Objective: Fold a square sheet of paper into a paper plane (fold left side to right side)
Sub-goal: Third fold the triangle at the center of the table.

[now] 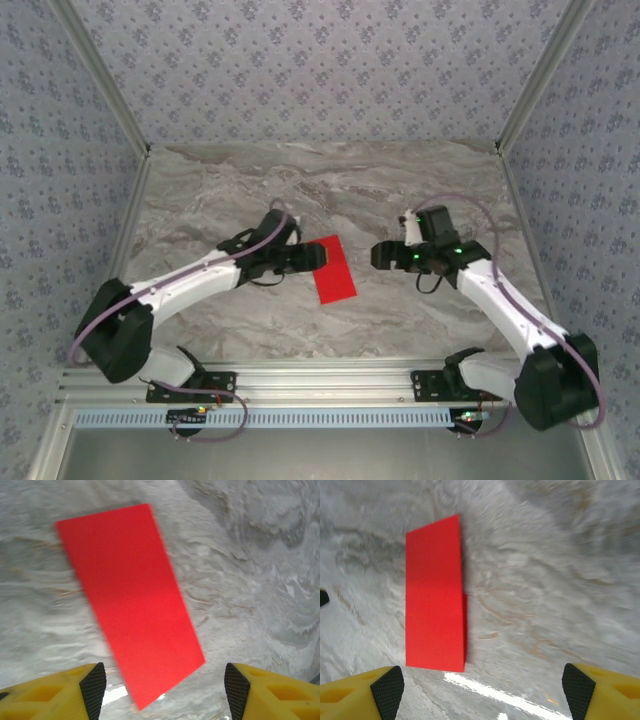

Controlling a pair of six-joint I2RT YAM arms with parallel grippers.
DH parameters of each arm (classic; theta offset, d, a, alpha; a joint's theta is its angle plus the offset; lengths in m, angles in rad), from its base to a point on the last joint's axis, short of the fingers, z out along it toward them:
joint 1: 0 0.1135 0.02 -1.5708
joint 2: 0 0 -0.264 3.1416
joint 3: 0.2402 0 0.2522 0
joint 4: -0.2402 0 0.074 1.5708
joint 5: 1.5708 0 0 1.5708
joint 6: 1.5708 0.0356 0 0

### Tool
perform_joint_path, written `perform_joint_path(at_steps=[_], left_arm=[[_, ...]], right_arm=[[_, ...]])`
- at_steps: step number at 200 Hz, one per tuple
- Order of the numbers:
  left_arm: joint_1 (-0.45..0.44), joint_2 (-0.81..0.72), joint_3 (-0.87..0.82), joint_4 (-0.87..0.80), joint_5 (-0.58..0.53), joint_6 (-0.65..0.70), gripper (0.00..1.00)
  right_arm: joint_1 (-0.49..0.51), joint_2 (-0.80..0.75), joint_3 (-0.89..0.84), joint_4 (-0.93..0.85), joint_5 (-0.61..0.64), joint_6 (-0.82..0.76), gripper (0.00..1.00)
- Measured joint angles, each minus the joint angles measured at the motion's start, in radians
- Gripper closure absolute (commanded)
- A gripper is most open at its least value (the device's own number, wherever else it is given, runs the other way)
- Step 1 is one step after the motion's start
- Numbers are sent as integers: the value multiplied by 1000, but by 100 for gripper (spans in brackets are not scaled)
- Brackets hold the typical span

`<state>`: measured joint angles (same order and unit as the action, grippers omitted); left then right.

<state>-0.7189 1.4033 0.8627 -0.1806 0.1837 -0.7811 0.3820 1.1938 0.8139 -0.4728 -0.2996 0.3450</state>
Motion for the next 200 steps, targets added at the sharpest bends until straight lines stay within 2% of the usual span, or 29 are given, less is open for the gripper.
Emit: perform_joint_path(at_steps=[32, 84, 132, 200], left_arm=[[98, -3, -160, 173, 113, -77, 33], [108, 168, -174, 396, 241, -161, 35], [107, 230, -174, 446, 263, -184, 35], [81, 276, -154, 446, 273, -191, 32]], right_arm=[[90, 133, 0, 109, -12, 11, 12], [96, 292, 0, 286, -98, 51, 22], [91, 420, 5, 441, -216, 90, 25], [87, 574, 106, 499, -266, 93, 25]])
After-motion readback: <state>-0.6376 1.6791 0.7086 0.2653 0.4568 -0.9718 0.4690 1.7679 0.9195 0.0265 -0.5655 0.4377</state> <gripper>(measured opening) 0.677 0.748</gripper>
